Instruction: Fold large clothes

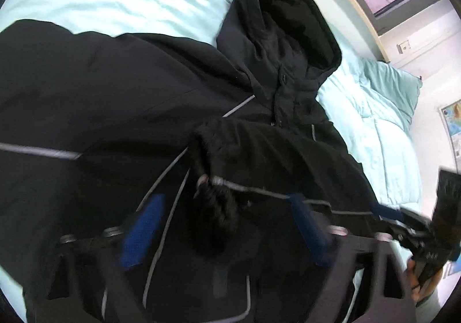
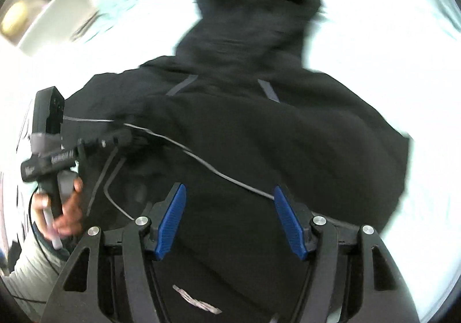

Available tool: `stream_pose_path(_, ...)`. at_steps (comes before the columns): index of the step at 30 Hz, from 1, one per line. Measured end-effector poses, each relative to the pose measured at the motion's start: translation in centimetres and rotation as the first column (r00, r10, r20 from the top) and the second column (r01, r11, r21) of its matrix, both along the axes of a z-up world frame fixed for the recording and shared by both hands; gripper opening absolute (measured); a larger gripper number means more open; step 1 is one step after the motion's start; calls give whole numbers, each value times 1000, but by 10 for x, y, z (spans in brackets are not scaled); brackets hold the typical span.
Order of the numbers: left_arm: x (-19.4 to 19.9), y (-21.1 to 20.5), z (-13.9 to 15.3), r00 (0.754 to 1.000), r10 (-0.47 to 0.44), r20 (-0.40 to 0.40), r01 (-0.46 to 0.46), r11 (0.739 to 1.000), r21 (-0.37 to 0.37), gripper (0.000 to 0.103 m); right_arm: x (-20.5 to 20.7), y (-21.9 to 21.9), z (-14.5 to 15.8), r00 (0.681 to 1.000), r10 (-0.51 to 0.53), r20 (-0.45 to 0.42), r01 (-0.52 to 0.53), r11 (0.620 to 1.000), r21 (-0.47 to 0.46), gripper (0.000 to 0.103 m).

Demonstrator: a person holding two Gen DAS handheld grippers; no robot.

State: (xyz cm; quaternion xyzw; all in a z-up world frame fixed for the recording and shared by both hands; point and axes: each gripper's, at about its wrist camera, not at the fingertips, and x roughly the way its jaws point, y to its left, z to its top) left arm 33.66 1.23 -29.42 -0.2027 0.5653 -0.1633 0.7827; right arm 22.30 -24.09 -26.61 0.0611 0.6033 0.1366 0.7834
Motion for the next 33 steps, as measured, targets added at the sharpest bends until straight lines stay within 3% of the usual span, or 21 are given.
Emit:
stream_pose_path(1,7,-6,-4,999,-17,-28,18,999,33,15,-5,-9,1,1000,-20,3,20,1000,-10,68)
stream_pose_path(3,10,-12,2,999,-34,-2,34,997,73,16,-13,-28,5,998,-59,13,60,998,-27,68)
stream_pose_path(5,8,-6,29,996,-30,80,26,998,50,16,-17,-39,10,996,-88,29,89,996,-30,68)
stream_pose_path(8,4,26,68,983,48,175,-50,999,6,16,-18,-54,9,993,-115,35,117,993,-32,68)
stream_pose_path(10,3,56,78,975,110,191,-112,994,-2,16,-13,-53,-4,992,-128,19,128,991,-36,68)
stream_pose_path(13,9,87,48,986,142,84,-148,987,64,16,-2,-34,-34,994,-109,-12,108,992,-58,68)
stream_pose_path(15,14,90,7,992,121,-38,-112,979,172,17,5,-18,-62,994,-95,-53,88,988,-126,68)
stream_pose_path(17,12,84,-20,993,94,-70,-74,966,248,20,10,-8,-89,992,-84,-90,65,978,-198,67)
stream_pose_path(19,8,84,-19,995,91,-45,-77,966,249,23,12,-7,-99,992,-85,-92,64,976,-210,67)
stream_pose_path(22,-1,91,2,993,116,-4,-111,954,279,39,14,-13,-91,988,-106,-109,83,978,-193,66)
stream_pose_path(25,-20,89,41,988,116,105,-145,929,340,43,3,-11,-57,995,-85,-53,73,979,-191,65)
stream_pose_path(27,-32,82,62,982,95,164,-142,943,302,56,-12,-4,-30,999,-46,7,46,987,-152,65)
stream_pose_path(28,-36,71,71,977,81,195,-131,958,255,66,-20,0,-22,999,-31,25,34,990,-139,65)
stream_pose_path(29,-43,64,74,976,67,209,-112,971,210,69,-26,4,-19,999,-23,32,27,991,-132,65)
stream_pose_path(31,-41,36,66,980,31,196,-63,985,158,69,-38,17,-28,1000,0,6,0,991,-136,65)
stream_pose_path(33,-31,5,36,993,-9,121,-12,985,172,69,-47,26,-53,999,1,-51,-10,983,-184,54)
